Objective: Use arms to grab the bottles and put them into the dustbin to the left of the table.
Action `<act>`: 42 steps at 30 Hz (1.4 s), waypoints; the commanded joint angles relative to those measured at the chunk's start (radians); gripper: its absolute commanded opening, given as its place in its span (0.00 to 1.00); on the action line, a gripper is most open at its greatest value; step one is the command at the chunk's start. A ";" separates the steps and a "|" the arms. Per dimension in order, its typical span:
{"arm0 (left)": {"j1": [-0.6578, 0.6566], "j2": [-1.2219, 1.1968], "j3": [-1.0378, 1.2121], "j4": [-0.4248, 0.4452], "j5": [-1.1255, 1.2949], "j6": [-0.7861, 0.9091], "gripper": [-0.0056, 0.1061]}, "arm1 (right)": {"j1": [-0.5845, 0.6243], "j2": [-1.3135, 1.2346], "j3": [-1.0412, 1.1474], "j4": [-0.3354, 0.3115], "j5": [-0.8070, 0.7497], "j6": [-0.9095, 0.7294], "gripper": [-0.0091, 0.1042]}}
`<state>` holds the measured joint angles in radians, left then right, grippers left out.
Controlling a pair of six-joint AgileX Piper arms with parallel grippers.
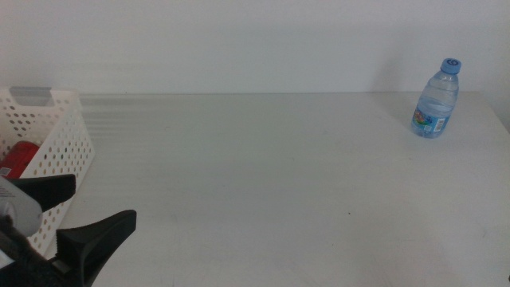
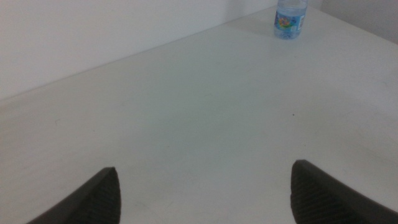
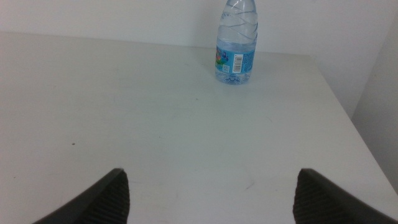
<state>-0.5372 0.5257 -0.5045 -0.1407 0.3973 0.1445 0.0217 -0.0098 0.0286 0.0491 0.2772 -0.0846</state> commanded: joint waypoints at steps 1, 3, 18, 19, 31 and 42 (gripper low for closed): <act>-0.007 0.002 -0.028 -0.013 -0.071 -0.013 0.86 | -0.005 -0.027 -0.009 -0.006 -0.069 -0.009 0.70; -0.007 0.002 -0.028 -0.013 -0.071 -0.013 0.86 | -0.005 0.007 -0.082 0.004 -0.019 -0.009 0.70; -0.007 0.003 -0.028 -0.013 -0.071 -0.013 0.86 | -0.005 0.524 -0.536 -0.030 0.050 -0.009 0.70; -0.007 0.003 -0.028 -0.013 -0.071 -0.013 0.86 | -0.005 0.561 -0.545 -0.030 0.023 -0.009 0.70; -0.007 0.003 -0.028 -0.012 -0.071 -0.013 0.86 | -0.005 0.950 -0.519 -0.035 -0.478 -0.024 0.70; -0.007 0.003 -0.028 -0.012 -0.071 -0.013 0.86 | -0.005 1.304 -0.519 -0.035 -0.963 -0.032 0.70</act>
<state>-0.5372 0.5249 -0.5045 -0.1407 0.3970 0.1445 0.0217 1.2772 -0.4680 0.0257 -0.5107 -0.1035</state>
